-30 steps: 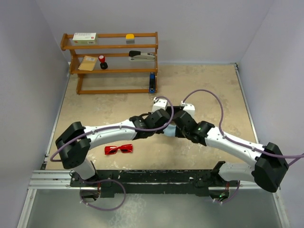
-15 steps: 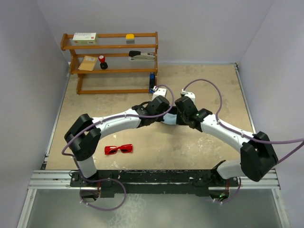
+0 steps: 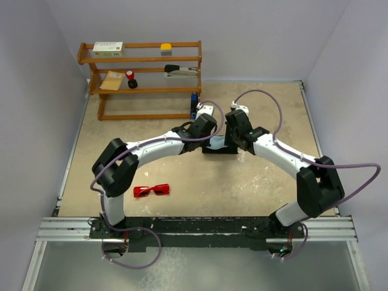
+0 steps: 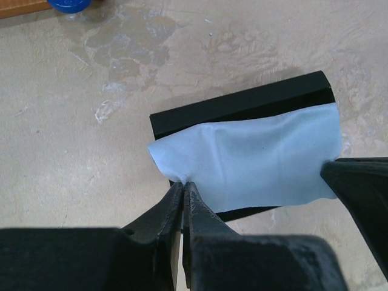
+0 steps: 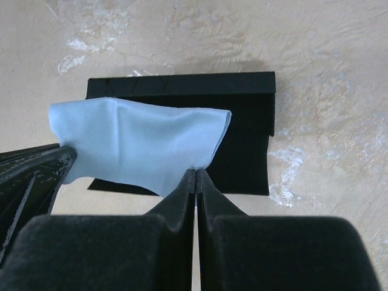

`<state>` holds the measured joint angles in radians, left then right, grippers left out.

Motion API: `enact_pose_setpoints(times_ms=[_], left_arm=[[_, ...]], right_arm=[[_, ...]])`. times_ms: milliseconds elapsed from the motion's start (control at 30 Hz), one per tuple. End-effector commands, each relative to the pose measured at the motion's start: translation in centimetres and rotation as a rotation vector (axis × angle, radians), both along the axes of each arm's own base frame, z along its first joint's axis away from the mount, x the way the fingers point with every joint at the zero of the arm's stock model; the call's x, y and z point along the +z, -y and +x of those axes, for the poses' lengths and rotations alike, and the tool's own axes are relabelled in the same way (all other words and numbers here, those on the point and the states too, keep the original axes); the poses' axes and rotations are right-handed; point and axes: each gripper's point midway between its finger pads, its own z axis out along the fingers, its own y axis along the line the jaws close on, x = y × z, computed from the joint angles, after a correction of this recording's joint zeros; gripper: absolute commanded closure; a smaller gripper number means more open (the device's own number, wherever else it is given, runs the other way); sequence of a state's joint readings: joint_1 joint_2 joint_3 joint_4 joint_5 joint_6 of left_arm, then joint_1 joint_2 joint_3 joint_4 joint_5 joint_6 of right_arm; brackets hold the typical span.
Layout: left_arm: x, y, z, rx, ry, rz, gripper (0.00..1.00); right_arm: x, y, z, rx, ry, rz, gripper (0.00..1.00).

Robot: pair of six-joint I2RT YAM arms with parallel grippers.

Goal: Organize the sunglasses
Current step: Place the glasses cleaning cloth in the sunglasses case.

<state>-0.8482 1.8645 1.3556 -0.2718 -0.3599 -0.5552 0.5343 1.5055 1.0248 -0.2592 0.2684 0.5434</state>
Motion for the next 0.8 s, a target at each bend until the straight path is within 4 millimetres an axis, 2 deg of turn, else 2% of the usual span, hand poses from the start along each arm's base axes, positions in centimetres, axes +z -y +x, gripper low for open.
enact_pose_setpoints(times_ms=[0, 233, 767], left_arm=[[1.9, 1.0, 2.3, -0.008, 0.055, -0.047, 1.0], [1.3, 1.3, 3.5, -0.007, 0.046, -0.059, 1.0], [-0.3, 2.3, 4.9, -0.012, 0.037, -0.055, 1.0]], right_arm=[[1.8, -0.2, 2.3, 0.01, 0.059, 0.022, 1.0], [0.9, 0.2, 3.4, 0.006, 0.045, 0.017, 1.0], [-0.6, 0.9, 5.3, -0.006, 0.028, 0.008, 1.0]])
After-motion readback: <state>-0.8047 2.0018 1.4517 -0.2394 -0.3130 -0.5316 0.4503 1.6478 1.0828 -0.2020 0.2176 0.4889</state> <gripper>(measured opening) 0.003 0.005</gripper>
